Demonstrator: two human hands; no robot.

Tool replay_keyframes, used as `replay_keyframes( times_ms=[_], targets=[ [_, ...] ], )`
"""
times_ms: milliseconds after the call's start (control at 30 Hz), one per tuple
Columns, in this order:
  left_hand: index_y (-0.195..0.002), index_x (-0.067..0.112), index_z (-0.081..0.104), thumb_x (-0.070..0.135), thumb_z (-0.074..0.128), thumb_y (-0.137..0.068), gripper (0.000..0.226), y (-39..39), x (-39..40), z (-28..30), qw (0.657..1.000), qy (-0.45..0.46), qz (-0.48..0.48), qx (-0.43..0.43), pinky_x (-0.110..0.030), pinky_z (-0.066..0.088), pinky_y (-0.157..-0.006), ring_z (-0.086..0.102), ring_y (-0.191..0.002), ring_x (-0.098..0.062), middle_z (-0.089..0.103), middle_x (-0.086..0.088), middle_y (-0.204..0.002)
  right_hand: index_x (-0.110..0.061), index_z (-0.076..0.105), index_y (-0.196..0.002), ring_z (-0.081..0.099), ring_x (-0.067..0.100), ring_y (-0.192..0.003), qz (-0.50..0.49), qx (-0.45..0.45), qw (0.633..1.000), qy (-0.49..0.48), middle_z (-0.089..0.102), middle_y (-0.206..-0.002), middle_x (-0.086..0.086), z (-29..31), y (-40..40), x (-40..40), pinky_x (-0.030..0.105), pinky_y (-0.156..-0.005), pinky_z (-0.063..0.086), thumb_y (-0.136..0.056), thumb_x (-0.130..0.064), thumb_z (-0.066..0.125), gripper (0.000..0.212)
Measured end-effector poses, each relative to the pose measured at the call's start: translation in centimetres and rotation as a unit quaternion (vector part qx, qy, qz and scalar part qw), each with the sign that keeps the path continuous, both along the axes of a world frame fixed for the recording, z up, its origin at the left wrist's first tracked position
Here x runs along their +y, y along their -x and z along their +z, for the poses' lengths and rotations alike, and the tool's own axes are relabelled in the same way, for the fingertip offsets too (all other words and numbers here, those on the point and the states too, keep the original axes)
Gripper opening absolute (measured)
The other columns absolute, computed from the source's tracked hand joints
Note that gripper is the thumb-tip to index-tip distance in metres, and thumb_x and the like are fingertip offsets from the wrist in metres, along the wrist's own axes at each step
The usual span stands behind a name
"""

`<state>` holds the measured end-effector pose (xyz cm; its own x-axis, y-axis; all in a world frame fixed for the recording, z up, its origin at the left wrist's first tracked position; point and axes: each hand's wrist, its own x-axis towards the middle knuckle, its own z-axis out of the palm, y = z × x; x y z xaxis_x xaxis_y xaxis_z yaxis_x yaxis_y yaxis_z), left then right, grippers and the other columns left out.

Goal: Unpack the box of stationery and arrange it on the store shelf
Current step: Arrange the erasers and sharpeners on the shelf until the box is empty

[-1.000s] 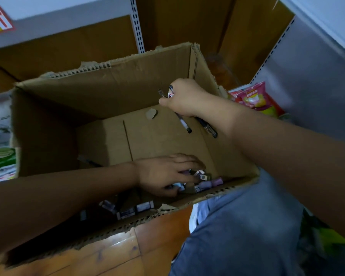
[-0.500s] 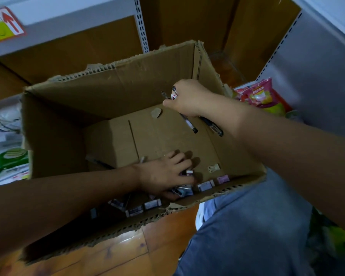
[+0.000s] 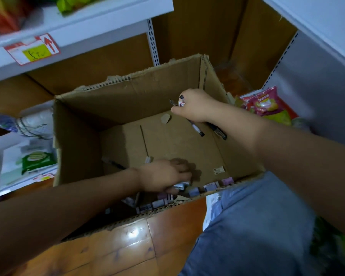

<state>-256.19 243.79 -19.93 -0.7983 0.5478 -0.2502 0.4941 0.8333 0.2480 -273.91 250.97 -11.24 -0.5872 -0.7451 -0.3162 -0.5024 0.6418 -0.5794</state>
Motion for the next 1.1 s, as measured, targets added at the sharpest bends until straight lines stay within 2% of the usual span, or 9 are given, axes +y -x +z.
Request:
replay_keyframes(
  times_ms=[133,233,433,533,667,767,867,967,1100],
  targets=[
    [-0.096,0.018,0.053,0.026,0.068,-0.087,0.019,0.2,-2.6,4.6,0.963,-0.104,0.242,-0.057,-0.03,0.039,-0.066,0.055,-0.071,-0.007,0.057,0.005,-0.085,-0.011,0.053,-0.07,0.049,0.019,-0.056,-0.022,-0.066,0.995,0.071,0.051,-0.064,0.006,1.6,-0.5,0.5,0.03,-0.055,0.04,-0.097,-0.032,0.054,0.034],
    [-0.087,0.024,0.058,0.022,0.069,-0.087,0.011,-0.1,-4.0,8.5,0.894,-0.205,0.397,-0.044,-0.034,0.051,-0.067,0.061,-0.071,-0.007,0.062,0.005,-0.077,-0.01,0.066,-0.088,0.056,0.017,-0.062,-0.088,-0.155,0.971,0.161,0.059,-0.069,0.003,3.6,-0.5,1.2,0.035,-0.062,0.049,-0.098,-0.035,0.052,0.03],
    [-0.089,0.016,0.062,0.025,0.055,-0.098,0.015,3.2,0.3,17.0,0.796,-0.354,0.483,0.08,-0.024,0.049,-0.059,0.061,-0.064,-0.01,0.062,-0.001,-0.072,-0.018,0.051,-0.075,0.044,0.008,-0.043,-0.138,-0.192,0.917,0.32,0.048,-0.05,-0.009,10.9,-0.1,8.1,0.021,-0.042,0.029,-0.1,-0.032,0.047,0.029],
    [-0.079,0.004,0.057,0.029,0.054,-0.099,0.032,7.2,6.0,19.5,0.784,-0.43,0.435,0.105,-0.031,0.042,-0.055,0.05,-0.054,-0.012,0.052,-0.008,-0.064,-0.017,0.047,-0.073,0.044,0.012,-0.045,-0.147,-0.127,0.915,0.354,0.048,-0.051,-0.006,14.7,-0.5,15.5,0.026,-0.048,0.031,-0.101,-0.031,0.047,0.031],
    [-0.077,-0.009,0.05,0.036,0.059,-0.096,0.049,12.3,17.0,21.9,0.816,-0.476,0.311,0.105,-0.027,0.034,-0.052,0.04,-0.05,-0.008,0.044,-0.009,-0.063,0.0,0.051,-0.074,0.055,0.015,-0.051,-0.194,0.102,0.932,0.289,0.06,-0.068,0.021,19.1,-2.6,27.7,0.035,-0.056,0.04,-0.1,-0.028,0.05,0.038],
    [-0.067,0.004,0.047,0.043,0.057,-0.094,0.049,14.3,26.6,23.3,0.9,-0.386,0.153,0.135,-0.025,0.029,-0.05,0.039,-0.048,-0.007,0.042,0.0,-0.054,-0.001,0.046,-0.069,0.055,0.032,-0.064,-0.247,0.245,0.92,0.18,0.054,-0.071,0.026,20.0,-4.2,37.0,0.042,-0.062,0.038,-0.099,-0.027,0.048,0.04],
    [-0.065,0.015,0.042,0.049,0.053,-0.095,0.047,16.0,35.1,23.4,0.961,-0.209,-0.001,0.182,-0.033,0.026,-0.05,0.038,-0.049,-0.013,0.039,-0.001,-0.053,-0.012,0.035,-0.066,0.037,0.023,-0.054,-0.316,0.28,0.906,0.03,0.037,-0.061,0.01,19.0,-5.4,45.7,0.037,-0.055,0.029,-0.101,-0.031,0.043,0.041],
    [-0.092,0.017,0.059,0.047,0.051,-0.096,0.032,18.1,40.8,22.5,0.962,-0.071,-0.122,0.235,-0.027,0.032,-0.051,0.052,-0.064,-0.017,0.055,0.002,-0.073,-0.016,0.036,-0.072,0.035,0.017,-0.057,-0.375,0.302,0.874,-0.064,0.035,-0.065,0.002,15.9,-6.7,51.9,0.034,-0.054,0.026,-0.103,-0.033,0.039,0.035],
    [-0.127,0.018,0.057,0.056,0.046,-0.096,0.05,20.6,42.7,20.1,0.934,-0.046,-0.213,0.283,-0.027,0.034,-0.065,0.059,-0.092,-0.018,0.06,-0.003,-0.113,-0.01,0.055,-0.102,0.054,0.029,-0.08,-0.383,0.36,0.847,-0.086,0.054,-0.08,0.006,10.8,-7.0,54.2,0.034,-0.067,0.041,-0.102,-0.03,0.04,0.025]
  ],
)
